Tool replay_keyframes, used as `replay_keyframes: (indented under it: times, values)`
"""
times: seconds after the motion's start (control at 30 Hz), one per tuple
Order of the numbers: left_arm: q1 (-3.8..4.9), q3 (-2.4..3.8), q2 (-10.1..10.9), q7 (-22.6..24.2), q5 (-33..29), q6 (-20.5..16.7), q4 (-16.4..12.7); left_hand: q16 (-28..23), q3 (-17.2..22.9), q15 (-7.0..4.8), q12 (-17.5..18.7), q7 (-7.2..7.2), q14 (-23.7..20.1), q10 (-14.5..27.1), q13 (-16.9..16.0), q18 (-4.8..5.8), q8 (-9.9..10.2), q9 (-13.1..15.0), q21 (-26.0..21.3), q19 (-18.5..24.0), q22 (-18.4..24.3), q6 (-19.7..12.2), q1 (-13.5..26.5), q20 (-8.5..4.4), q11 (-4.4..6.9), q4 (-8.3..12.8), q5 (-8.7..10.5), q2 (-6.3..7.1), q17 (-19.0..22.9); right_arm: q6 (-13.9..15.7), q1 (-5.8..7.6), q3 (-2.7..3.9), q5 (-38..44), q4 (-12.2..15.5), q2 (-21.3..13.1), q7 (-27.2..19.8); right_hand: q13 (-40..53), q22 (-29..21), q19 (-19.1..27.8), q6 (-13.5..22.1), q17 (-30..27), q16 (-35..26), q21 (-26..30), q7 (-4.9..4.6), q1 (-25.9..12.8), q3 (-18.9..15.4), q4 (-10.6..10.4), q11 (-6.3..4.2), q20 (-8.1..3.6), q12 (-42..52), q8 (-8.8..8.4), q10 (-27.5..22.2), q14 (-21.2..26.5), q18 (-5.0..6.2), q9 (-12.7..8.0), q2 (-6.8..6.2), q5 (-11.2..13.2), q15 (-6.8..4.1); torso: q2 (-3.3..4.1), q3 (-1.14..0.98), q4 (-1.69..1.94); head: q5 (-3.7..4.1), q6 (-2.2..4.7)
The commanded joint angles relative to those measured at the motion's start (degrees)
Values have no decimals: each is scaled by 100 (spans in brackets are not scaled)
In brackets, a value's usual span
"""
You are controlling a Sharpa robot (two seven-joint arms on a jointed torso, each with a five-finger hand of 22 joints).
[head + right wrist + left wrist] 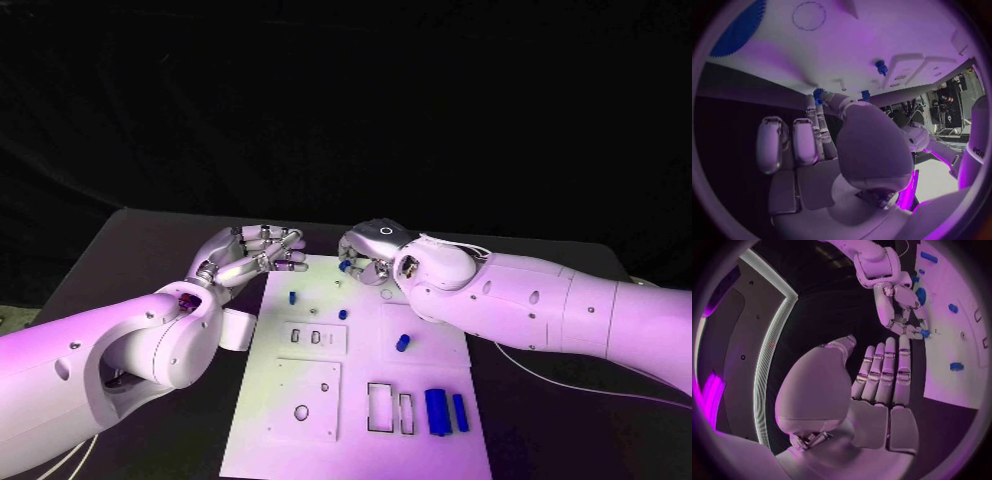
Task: Assemble the parts on the task board
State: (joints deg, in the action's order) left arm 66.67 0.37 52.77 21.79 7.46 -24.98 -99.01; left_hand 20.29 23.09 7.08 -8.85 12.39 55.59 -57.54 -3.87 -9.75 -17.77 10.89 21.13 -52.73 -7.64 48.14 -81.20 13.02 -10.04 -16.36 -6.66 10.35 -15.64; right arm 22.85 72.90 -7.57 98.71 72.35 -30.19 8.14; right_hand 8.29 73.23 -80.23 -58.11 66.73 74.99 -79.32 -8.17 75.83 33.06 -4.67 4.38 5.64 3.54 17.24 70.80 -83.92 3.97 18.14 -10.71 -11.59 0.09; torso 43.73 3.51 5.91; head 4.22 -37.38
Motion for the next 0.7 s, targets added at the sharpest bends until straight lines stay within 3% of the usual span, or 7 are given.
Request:
replay_keyframes:
  times: [0.03,0.13,0.27,0.33,0.53,0.7]
  values:
    - [9,6,-12,30,-18,95,-15,11,4,17,28,68,21,26,5,-70,23,2,23,-47,0,-48,57,4,4,-6,13,-23,-6,-154,-23,-11,16,-40,35,22,-12,-16,17,41,-17,22,-13,-16,-66,39,-2,17,29,-6,4,-39,-185,-28,15,-3,40,-14,0,3,6,1,4]
    - [9,6,-12,30,-18,96,-14,11,4,17,28,68,21,26,5,-70,23,2,23,-47,0,-48,57,4,4,-6,13,-23,-6,-107,-31,-14,-1,-91,76,15,-63,-75,72,167,-73,0,30,-79,-123,69,-21,76,62,-15,-60,-235,-159,-14,22,-49,70,34,3,5,3,-2,12]
    - [10,6,-13,25,-18,95,-12,4,6,22,50,69,3,28,3,-69,27,4,18,-38,7,-55,61,8,1,-1,14,-26,-17,-75,-38,-17,-50,-154,123,32,-214,-583,415,526,-459,-242,393,-210,-218,78,-48,219,173,-10,-276,-785,-25,103,-2,-146,275,150,6,7,4,-7,17]
    - [10,6,-12,23,-18,97,-10,4,6,22,50,69,3,28,3,-69,27,4,18,-38,7,-55,61,8,1,-1,14,-26,-17,-74,-40,-18,-62,-157,125,32,-246,-687,476,676,-554,-299,477,-197,-227,61,-43,222,191,-4,-375,-863,1,130,-27,-165,294,156,4,6,3,-9,20]
    - [10,6,-5,16,-18,102,-7,4,6,22,50,69,3,28,3,-69,27,4,18,-38,7,-55,61,8,1,-1,14,-26,-17,-46,-46,-19,-76,-20,0,47,-266,-746,509,736,-585,-315,527,-188,-238,32,-39,221,195,-4,-423,-912,9,144,-34,-190,302,156,3,2,-12,-34,40]
    - [10,6,18,14,-22,105,-2,4,6,22,50,69,3,28,3,-69,27,4,18,-38,7,-55,61,8,1,-1,14,-26,-17,100,-49,-7,-92,344,-381,110,-262,-702,476,707,-573,-301,507,-198,-268,-2,-56,217,195,30,-421,-854,2,135,-23,-197,300,153,1,-6,-39,-38,55]
